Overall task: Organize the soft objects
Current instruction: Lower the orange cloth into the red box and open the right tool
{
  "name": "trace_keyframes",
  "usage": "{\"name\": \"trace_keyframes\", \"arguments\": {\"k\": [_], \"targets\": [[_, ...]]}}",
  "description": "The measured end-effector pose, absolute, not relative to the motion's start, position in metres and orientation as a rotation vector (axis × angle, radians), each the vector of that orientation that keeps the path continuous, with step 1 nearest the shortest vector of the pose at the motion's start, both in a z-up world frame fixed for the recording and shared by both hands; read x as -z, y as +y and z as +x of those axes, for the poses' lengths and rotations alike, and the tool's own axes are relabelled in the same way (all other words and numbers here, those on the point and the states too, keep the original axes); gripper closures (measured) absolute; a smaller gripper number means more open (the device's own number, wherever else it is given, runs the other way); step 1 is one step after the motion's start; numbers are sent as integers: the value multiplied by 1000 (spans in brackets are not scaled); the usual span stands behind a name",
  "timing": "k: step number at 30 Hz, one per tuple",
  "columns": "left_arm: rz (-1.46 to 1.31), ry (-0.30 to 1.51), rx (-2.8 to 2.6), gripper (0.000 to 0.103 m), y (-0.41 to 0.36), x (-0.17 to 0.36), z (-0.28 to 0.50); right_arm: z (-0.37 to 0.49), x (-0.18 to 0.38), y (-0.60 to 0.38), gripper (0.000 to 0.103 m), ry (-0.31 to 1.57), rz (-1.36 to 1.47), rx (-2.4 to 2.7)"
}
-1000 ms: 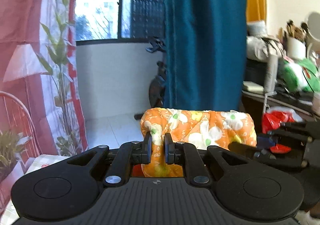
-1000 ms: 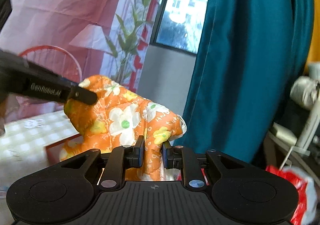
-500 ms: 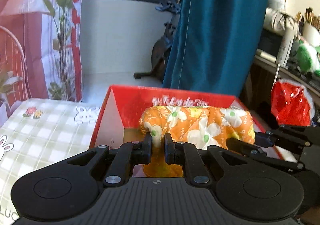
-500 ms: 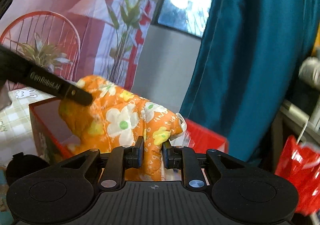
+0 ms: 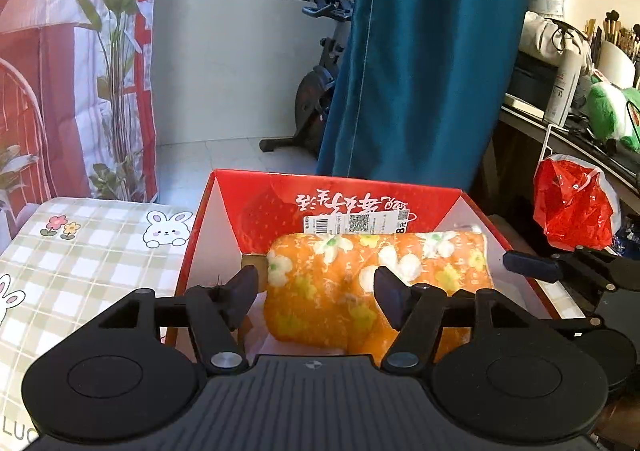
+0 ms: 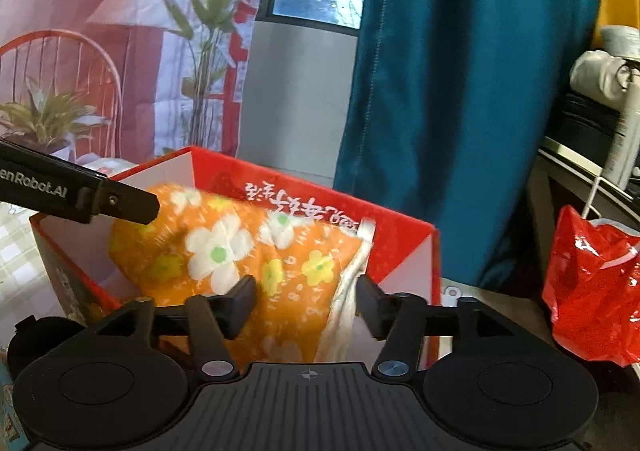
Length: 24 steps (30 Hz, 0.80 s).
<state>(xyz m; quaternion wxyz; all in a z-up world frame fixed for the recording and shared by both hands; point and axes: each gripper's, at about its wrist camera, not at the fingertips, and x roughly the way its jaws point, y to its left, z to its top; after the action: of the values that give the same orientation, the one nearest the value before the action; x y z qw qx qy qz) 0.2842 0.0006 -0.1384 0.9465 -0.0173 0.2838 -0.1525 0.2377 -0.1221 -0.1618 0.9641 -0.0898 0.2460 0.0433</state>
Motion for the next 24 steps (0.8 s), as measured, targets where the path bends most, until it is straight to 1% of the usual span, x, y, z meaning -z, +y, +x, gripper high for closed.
{"name": "trace_keyframes", "arguments": {"k": [1,7,17,24], "targets": [[-34,580,310,37,1,137,283,237,161,-123,44,497,-183,-85],[-26,594,296,37,6,133,273,231,155,-130,44,490,-174,-74],[-39,612,317,37,22,131,234,191,144,-129,46,478,-65,-132],[-25,641,319,37,24,147,207,158,147,-125,48,482,-11,-161]]}}
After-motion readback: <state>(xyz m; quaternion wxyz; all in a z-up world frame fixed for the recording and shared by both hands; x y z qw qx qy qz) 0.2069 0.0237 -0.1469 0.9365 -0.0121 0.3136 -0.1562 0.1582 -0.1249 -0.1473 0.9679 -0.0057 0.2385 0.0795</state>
